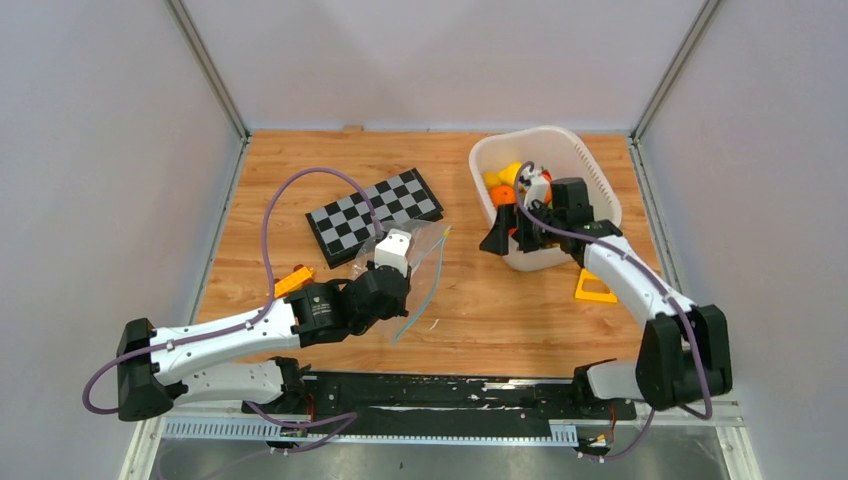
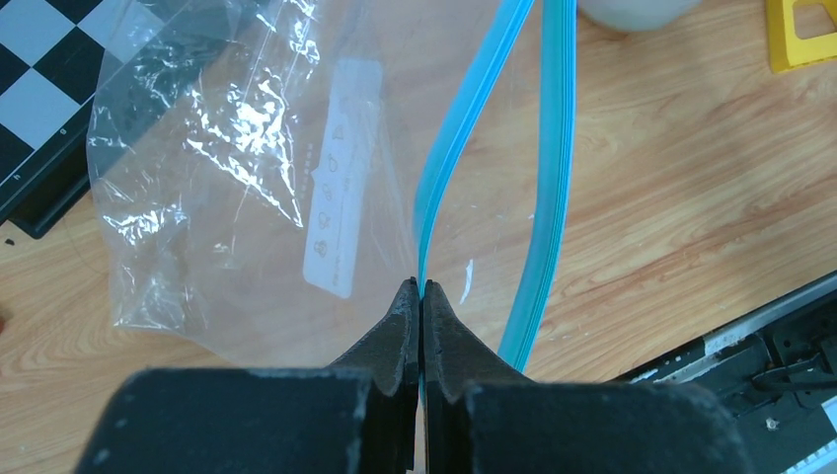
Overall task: Place the food in the zip-top bag and seal the zipper
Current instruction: Move the bin to the center of the board, then pick up the fake vegetable from the bin.
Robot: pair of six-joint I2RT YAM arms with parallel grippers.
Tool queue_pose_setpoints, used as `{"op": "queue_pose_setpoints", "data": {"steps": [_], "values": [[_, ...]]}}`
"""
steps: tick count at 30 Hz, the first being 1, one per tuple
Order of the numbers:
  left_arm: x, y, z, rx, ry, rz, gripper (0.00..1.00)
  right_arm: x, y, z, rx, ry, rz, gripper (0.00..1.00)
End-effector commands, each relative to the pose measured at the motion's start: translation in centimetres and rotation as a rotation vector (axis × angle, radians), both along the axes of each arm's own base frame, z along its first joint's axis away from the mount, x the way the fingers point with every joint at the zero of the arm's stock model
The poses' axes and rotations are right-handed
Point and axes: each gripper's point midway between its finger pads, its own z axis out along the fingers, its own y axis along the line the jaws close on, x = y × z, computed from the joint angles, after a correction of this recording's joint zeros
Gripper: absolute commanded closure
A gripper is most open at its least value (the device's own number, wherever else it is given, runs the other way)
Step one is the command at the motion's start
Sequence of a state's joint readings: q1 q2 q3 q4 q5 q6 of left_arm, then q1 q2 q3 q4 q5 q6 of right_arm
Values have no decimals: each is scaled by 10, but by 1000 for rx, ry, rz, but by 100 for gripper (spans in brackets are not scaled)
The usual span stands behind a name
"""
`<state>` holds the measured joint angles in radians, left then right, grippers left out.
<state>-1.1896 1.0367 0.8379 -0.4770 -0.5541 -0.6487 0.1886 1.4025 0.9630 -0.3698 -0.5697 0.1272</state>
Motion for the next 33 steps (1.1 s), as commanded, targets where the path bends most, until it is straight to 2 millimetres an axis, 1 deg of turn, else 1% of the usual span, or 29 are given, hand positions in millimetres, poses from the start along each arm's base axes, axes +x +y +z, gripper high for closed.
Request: {"op": "queue_pose_setpoints", "data": {"steps": [1, 2, 3, 5, 8, 10, 11, 12, 17, 19, 21, 26, 27, 29, 30, 31, 32, 33], "values": [[2, -6, 13, -60, -20, 7, 100, -69, 49, 31, 100, -33, 186, 4], [3, -7, 14, -65, -21, 6, 100, -75, 49, 35, 88, -45, 188, 4], [2, -8, 14, -69, -20, 4, 100, -77, 46, 40, 74, -62, 171, 3], [2, -9, 13, -68, -17, -2, 100, -67, 28, 49, -1, -119, 72, 2], [1, -11, 13, -68, -12, -10, 100, -38, -15, 64, -164, -238, -165, 0], [1, -12, 13, -66, -9, -13, 100, -19, -48, 67, -280, -283, -345, 0], [1, -12, 13, -66, -9, -13, 100, -10, -70, 66, -357, -288, -458, 0], [1, -12, 13, -66, -8, -13, 100, -5, -82, 62, -401, -276, -511, 0], [1, -11, 16, -69, -16, -17, 100, 15, -116, 19, -509, -110, -615, 0], [0, -11, 16, -68, -15, -20, 100, 22, -125, 4, -542, -59, -634, 0], [-1, -12, 15, -70, -11, -27, 100, 29, -131, -7, -566, -29, -645, 0], [-2, -16, 13, -72, -4, -38, 100, 41, -130, -36, -600, 29, -631, 0], [-1, -16, 13, -73, -4, -38, 100, 44, -130, -45, -610, 43, -627, 0], [-2, -17, 12, -74, -2, -43, 100, 48, -130, -55, -615, 57, -633, 0], [-2, -18, 13, -74, -2, -44, 100, 52, -128, -58, -603, 48, -630, 4], [-2, -18, 12, -74, -1, -44, 100, 53, -126, -61, -593, 43, -627, 11], [-2, -18, 12, -72, -1, -45, 100, 52, -125, -61, -587, 46, -623, 21], [-2, -18, 12, -73, -1, -45, 100, 53, -123, -57, -575, 37, -625, 31]]}}
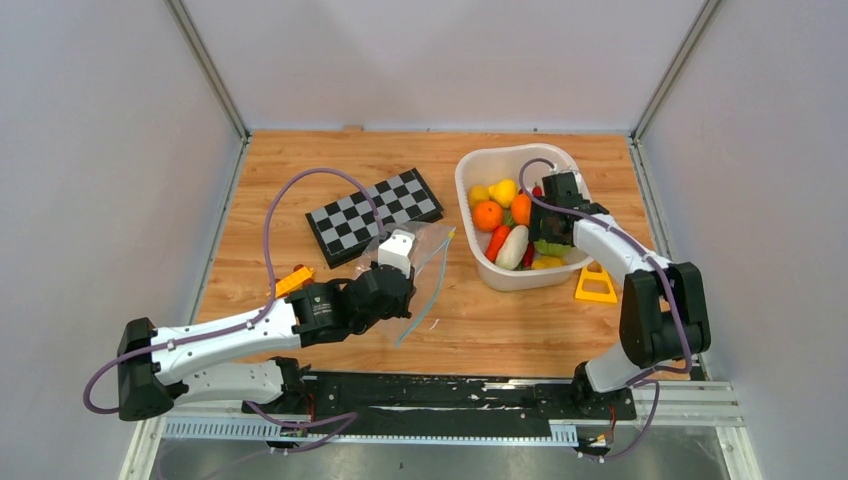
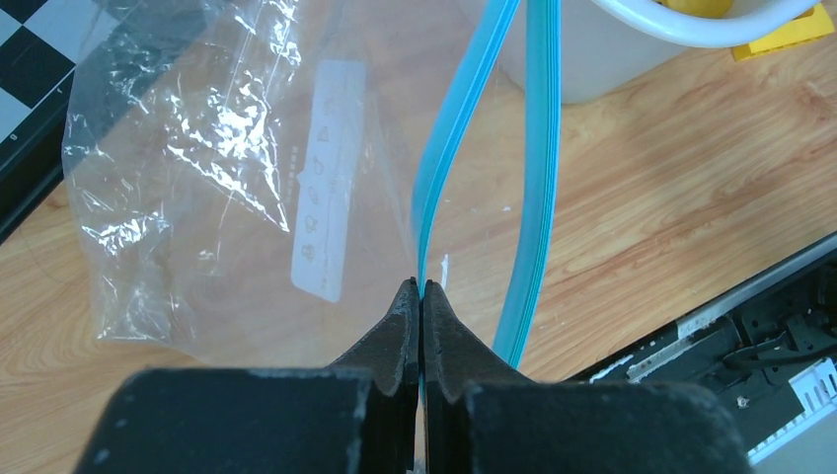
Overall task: Place the food in the zip-top bag and seal the zipper
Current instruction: Pick up the fake vegetable from the bin, then place the fake vegetable in the zipper food storage bag.
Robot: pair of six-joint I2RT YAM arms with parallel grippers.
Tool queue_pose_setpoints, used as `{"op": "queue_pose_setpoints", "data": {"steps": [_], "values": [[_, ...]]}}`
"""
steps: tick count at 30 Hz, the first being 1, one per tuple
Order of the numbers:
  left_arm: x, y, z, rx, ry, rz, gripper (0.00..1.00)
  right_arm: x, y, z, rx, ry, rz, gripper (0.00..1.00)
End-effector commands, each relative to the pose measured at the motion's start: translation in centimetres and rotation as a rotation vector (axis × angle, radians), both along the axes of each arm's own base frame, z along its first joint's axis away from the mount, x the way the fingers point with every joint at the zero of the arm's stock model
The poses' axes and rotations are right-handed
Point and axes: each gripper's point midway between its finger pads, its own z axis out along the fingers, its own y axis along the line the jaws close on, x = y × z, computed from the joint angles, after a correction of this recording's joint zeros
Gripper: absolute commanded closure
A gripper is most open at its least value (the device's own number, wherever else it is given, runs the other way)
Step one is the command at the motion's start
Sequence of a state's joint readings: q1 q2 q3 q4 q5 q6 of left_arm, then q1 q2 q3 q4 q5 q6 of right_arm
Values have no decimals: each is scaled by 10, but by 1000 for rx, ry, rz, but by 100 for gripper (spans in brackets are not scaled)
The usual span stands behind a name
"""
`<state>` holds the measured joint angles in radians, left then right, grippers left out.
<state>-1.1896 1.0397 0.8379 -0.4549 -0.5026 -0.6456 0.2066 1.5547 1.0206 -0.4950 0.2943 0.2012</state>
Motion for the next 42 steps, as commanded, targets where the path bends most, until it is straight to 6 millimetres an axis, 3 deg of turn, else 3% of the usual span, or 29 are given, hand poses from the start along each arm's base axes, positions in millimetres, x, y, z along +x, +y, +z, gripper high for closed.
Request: {"op": "queue_pose_setpoints", "data": {"steps": [1, 5, 7, 11, 16, 21, 28, 31, 36, 42], "values": [[3, -8, 11, -42, -20, -1, 100, 21, 10, 13, 61, -98, -2, 38], [4, -6, 10, -39, -25, 8, 100, 16, 17, 51, 115, -219, 35, 66], [5, -6, 11, -38, -29, 8, 100, 9, 20, 69, 146, -271, 56, 73], [6, -10, 12, -34, -31, 2, 100, -6, 31, 94, 213, -329, 116, 73], [5, -13, 9, -29, -18, -11, 100, -26, 44, 105, 296, -348, 167, 73], [4, -16, 8, -40, -13, -15, 100, -59, 92, 136, 554, -384, 354, 73], [5, -23, 10, -45, -8, -18, 100, -123, 143, 208, 890, -537, 656, 72], [6, -27, 14, -67, -5, -14, 100, -152, 160, 218, 976, -545, 793, 72], [6, -48, 30, -148, 5, -52, 100, -192, 187, 218, 1046, -524, 979, 72], [1, -57, 37, -209, 21, -79, 100, -202, 211, 219, 1064, -532, 1075, 71]]}}
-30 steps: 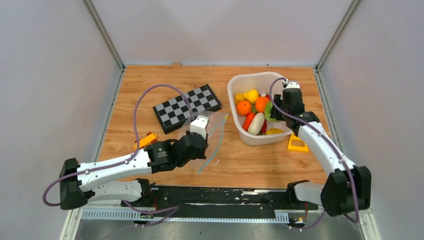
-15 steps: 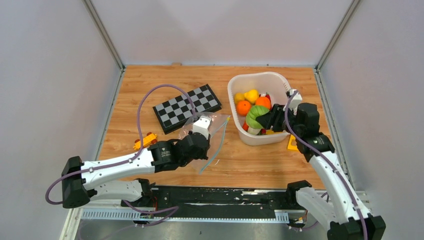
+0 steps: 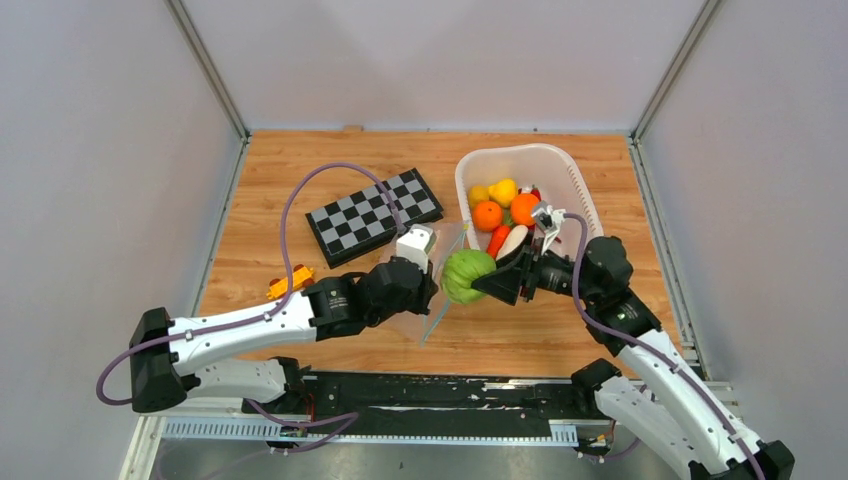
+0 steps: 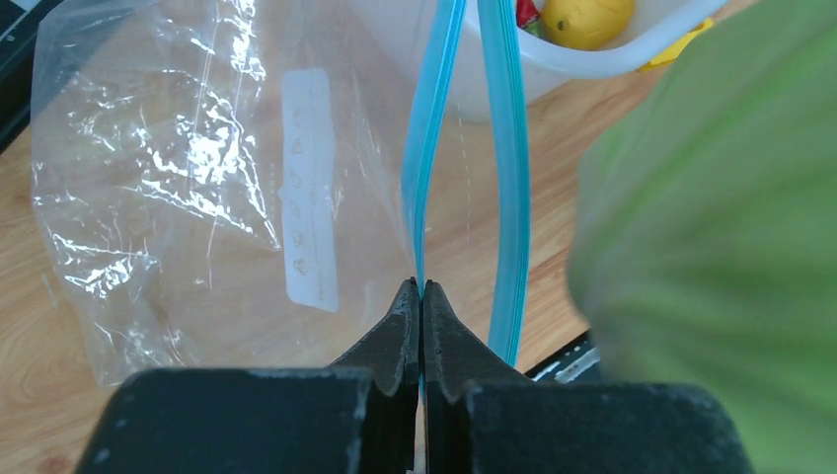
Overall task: Place the food in the zip-top bag and seal the zipper
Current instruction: Place the fake vegetable in the zipper food storage bag.
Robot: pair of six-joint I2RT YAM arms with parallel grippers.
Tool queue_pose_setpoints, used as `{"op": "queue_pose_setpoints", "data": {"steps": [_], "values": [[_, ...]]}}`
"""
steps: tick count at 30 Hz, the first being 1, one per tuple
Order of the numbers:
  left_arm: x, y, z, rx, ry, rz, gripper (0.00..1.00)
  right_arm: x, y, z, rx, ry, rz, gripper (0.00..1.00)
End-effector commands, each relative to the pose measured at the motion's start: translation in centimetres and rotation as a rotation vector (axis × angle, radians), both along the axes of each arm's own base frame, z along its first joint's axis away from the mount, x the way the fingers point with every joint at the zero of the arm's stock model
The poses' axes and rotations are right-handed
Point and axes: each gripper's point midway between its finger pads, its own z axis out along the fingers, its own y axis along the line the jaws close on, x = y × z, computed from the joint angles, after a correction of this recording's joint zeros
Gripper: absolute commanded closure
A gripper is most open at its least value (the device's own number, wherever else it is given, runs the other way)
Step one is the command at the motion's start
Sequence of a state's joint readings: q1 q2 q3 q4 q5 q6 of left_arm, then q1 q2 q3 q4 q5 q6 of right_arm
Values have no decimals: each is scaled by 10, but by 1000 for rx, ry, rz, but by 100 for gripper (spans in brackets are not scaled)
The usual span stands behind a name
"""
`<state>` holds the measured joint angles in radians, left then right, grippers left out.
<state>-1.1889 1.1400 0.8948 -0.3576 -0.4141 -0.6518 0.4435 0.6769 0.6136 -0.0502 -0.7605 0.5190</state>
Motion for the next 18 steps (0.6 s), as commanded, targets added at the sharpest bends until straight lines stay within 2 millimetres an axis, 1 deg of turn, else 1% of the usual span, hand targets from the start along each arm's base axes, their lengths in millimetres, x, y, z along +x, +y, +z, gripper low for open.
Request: {"op": "queue_pose_setpoints", "data": {"steps": [1, 3, 5, 7, 11, 12, 13, 18], "values": [[0, -17, 30, -144, -6, -10, 100, -5, 20, 19, 47, -89, 79, 72], [-1, -17, 34, -157, -9, -20, 100, -8, 29, 14, 38, -87, 108, 72], [-2, -14, 35, -155, -8, -15, 100, -2, 33, 7, 29, -82, 75, 72], [-3, -11, 38, -171, -11, -11, 100, 6, 33, -5, -5, -72, 43, 72], [-6, -3, 44, -217, -19, -6, 100, 21, 27, -36, -114, -43, -33, 72], [-7, -1, 45, -225, -20, -3, 100, 24, 26, -39, -127, -49, -44, 72], [-7, 1, 46, -230, -23, -1, 100, 23, 24, -47, -153, -30, -49, 71], [-8, 4, 53, -254, -33, -3, 100, 29, 19, -61, -211, -12, -84, 71]]}}
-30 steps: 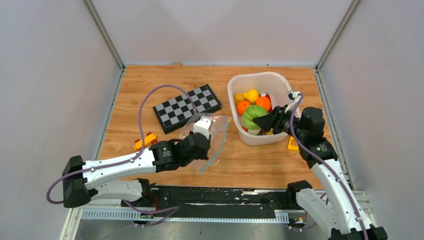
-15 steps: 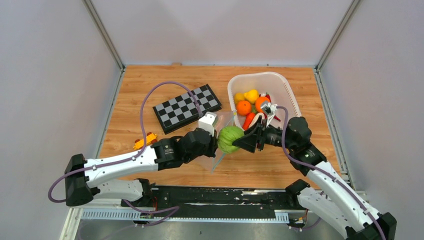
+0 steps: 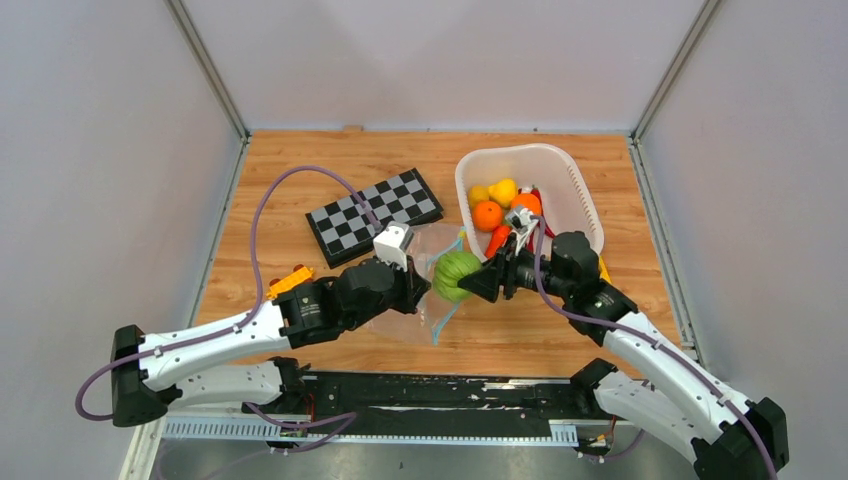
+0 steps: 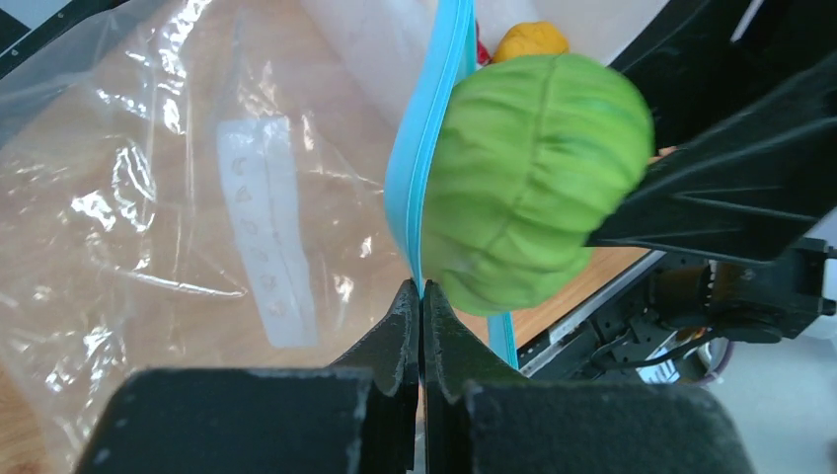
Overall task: Place the food in the zip-top bag and seal the zipper
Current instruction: Place the fake vegetable in the zipper food storage bag.
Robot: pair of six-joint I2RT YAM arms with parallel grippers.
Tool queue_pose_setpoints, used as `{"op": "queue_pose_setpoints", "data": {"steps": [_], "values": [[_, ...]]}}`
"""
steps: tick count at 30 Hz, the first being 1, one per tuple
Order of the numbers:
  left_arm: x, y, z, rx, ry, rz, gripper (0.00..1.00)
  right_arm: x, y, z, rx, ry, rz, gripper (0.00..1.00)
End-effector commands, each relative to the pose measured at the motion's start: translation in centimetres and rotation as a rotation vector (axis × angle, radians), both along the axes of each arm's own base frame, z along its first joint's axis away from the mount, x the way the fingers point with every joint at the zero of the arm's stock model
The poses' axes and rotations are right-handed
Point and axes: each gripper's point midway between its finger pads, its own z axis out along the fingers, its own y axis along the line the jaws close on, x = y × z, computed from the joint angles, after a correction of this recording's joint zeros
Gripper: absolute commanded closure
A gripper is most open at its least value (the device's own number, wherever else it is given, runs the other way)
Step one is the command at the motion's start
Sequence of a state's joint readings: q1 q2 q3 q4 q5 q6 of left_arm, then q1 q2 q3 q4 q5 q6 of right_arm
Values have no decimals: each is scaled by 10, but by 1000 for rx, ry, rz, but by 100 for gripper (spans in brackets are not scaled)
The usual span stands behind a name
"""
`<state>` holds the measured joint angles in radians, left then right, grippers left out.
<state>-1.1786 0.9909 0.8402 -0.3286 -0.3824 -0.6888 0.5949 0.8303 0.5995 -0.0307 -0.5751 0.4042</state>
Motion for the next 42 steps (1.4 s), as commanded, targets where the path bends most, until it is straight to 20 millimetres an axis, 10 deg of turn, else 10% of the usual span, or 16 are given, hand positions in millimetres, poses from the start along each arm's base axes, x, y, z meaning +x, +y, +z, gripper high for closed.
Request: {"op": "queue_pose_setpoints", "data": {"steps": [1, 36, 42], "values": [[0, -9, 26, -111, -24, -1, 100, 12, -9, -16, -87, -25, -71, 70], [12, 1, 88, -259, -84, 49, 100, 38, 19, 28, -621, -218, -180, 26], [20, 19, 85, -228, -90, 121, 100, 1, 48, 84, -305, -295, 0, 3]]}}
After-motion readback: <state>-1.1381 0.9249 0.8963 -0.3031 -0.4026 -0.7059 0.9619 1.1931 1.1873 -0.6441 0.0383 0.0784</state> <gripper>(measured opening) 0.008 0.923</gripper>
